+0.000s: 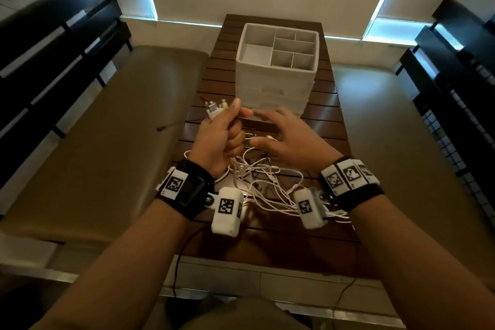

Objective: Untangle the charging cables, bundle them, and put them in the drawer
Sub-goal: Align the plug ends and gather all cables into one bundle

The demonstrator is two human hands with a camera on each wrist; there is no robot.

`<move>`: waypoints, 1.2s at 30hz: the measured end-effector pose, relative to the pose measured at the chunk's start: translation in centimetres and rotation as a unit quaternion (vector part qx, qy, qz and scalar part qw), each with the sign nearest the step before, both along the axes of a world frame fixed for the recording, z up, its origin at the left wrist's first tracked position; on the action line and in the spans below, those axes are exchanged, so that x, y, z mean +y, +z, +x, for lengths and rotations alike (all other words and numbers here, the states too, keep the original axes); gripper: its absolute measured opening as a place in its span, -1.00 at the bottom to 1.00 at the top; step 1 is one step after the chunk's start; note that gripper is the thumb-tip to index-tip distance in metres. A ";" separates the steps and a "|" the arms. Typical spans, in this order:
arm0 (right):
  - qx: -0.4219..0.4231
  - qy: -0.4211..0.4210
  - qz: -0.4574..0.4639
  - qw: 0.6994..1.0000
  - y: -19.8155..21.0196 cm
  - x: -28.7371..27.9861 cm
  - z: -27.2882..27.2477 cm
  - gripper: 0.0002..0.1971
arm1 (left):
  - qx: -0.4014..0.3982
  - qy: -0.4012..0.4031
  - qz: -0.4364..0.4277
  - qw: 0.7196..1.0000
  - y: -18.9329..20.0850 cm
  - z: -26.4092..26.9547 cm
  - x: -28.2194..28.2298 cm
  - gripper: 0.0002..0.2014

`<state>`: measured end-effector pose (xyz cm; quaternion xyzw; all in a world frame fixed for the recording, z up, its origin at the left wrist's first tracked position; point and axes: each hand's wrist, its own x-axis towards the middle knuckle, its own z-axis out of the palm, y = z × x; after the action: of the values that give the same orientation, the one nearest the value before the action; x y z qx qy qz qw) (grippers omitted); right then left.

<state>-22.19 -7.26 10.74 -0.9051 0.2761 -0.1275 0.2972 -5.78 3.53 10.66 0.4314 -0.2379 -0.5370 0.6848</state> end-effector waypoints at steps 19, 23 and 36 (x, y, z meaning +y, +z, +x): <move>-0.160 -0.044 -0.057 0.984 -1.5 0.0 0.7 -0.88 | 0.012 0.090 -0.055 0.994 1.9 2.8 0.7 -0.71; -0.074 -0.127 -0.065 0.987 -3.5 -1.7 -1.7 -0.82 | 0.015 0.134 -0.065 0.989 2.3 4.5 1.1 -0.68; 0.176 0.076 -0.024 0.981 1.4 2.3 0.4 -0.56 | -0.070 0.152 0.006 0.986 0.8 -0.1 0.8 -0.75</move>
<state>-21.74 -4.95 12.15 -0.9386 0.2511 0.0498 0.2312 -5.89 4.29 11.41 0.5035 -0.2132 -0.3966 0.7374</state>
